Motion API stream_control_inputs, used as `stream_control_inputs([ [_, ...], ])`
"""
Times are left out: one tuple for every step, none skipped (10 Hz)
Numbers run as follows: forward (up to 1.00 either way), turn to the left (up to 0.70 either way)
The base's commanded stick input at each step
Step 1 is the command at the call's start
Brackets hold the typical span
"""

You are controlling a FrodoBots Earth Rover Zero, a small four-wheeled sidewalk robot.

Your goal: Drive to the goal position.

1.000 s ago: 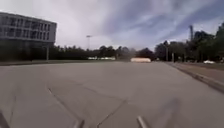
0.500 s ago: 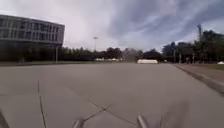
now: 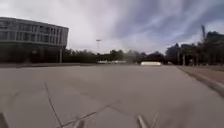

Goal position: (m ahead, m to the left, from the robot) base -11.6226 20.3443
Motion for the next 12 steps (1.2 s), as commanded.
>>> stream_control_inputs([
  [1.00, 0.27],
  [1.00, 0.27],
  [1.00, 0.27],
  [1.00, 0.27],
  [1.00, 0.27],
  [1.00, 0.27],
  [1.00, 0.27],
  [1.00, 0.27],
  [1.00, 0.27],
  [1.00, 0.27],
  [1.00, 0.27],
  [1.00, 0.27],
])
